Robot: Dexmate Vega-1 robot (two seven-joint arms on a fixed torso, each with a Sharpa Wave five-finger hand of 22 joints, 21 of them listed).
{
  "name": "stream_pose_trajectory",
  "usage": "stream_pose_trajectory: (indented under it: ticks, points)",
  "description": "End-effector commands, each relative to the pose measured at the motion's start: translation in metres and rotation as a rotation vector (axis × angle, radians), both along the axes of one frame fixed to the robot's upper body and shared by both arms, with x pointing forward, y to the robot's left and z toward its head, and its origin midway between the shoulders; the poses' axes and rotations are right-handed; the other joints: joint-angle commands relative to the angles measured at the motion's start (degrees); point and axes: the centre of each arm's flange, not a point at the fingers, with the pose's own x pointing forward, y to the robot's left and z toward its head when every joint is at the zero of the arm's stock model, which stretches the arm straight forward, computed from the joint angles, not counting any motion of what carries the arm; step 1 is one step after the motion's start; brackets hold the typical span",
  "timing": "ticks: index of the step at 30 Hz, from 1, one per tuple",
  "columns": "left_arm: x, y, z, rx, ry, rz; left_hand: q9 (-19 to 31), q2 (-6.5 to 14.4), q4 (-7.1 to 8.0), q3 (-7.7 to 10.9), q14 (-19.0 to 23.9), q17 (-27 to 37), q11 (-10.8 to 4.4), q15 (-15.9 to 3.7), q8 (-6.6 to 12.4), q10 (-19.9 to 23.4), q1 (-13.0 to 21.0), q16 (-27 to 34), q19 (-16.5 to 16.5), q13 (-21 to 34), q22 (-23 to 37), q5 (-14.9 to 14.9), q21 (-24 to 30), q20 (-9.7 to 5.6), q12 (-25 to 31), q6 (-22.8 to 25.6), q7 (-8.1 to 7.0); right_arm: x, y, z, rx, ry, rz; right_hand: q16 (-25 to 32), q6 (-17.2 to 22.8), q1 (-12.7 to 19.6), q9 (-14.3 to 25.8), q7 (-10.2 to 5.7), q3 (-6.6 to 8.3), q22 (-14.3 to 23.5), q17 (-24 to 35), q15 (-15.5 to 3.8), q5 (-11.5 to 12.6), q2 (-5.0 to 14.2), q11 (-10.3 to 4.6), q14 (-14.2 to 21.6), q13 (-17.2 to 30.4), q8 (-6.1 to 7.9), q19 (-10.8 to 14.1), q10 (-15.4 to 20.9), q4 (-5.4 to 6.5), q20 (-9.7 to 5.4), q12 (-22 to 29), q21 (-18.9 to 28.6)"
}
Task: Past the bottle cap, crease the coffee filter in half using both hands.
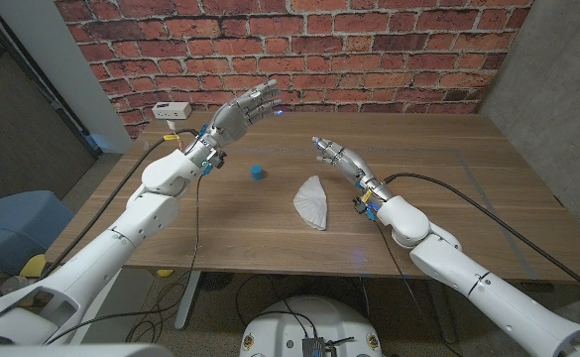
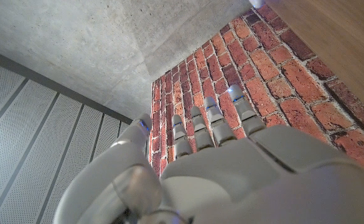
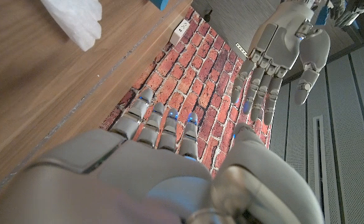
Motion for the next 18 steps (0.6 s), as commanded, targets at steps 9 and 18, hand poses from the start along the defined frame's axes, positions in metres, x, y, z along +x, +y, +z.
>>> stream_pose_trajectory:
  ticks: [9,18]
  points:
    - [0.005,0.021,-0.030,-0.031,0.100,0.059,0.15,-0.41,-0.43,0.08,0.02,0.18,-0.13,0.16,0.11,0.53,-0.02,0.09,-0.12,0.28,0.14,-0.05,-0.26,-0.12,0.14,0.45,-0.01,-0.016,-0.039,0.043,0.110,-0.137,-0.096,0.57,2.72,1.06,0.20,0.48,0.90,0.21,0.39,-0.36,-1.24,-0.25,0.78,3.03,0.41,0.50,1.69,4.02,-0.92,0.55,0.76,-0.20]
    - [0.014,0.034,-0.043,-0.076,0.175,0.087,0.18,0.01,-0.35,0.16,-0.35,0.29,-0.24,0.35,-0.72,-0.23,-0.36,0.06,-0.30,0.34,0.15,-0.01,-0.41,-0.08,-0.27,-0.92,0.17,-0.022,-0.041,0.061,0.152,-0.196,-0.107,0.65,4.07,0.95,0.21,0.71,1.06,0.23,0.49,-0.71,-1.67,-0.36,0.78,4.00,0.44,0.60,2.31,4.96,-1.03,0.28,0.71,-0.19]
